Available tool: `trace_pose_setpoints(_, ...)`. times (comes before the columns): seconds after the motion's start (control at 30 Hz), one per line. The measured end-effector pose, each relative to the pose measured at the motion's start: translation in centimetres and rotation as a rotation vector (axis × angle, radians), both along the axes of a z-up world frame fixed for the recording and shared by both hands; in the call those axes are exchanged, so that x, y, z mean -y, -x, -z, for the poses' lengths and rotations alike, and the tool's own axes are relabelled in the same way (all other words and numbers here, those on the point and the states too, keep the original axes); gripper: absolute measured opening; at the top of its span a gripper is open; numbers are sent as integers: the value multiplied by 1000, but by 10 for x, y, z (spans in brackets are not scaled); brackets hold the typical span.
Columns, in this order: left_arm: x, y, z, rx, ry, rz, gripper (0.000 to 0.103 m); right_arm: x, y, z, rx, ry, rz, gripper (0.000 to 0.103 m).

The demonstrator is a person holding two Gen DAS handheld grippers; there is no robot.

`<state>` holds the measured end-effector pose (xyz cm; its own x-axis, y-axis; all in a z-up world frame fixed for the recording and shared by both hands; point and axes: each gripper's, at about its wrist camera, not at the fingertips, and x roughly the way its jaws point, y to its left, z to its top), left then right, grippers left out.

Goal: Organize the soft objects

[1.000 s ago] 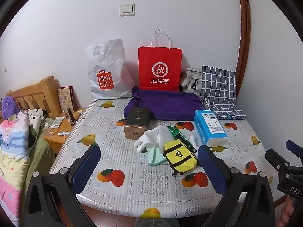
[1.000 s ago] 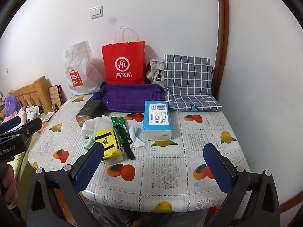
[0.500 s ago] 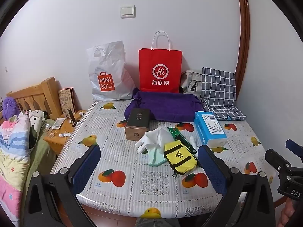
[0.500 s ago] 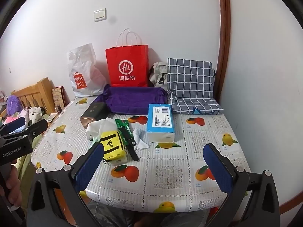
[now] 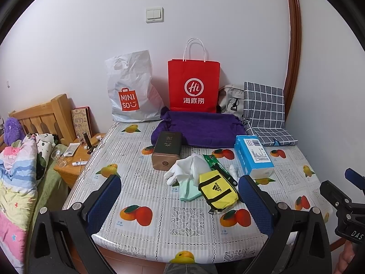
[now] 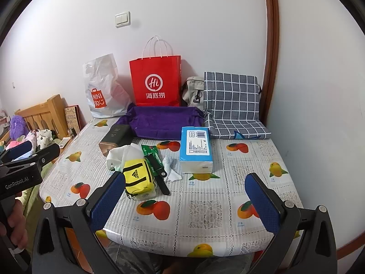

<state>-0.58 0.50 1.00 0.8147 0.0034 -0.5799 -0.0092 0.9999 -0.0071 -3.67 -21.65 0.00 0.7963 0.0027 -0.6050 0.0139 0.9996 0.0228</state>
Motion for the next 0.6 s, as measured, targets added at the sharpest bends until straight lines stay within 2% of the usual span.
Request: trace_pose_setpoints(0.6,0,1,0,1,-3,-1,103,-1,1,-2,3,-1,-2,103)
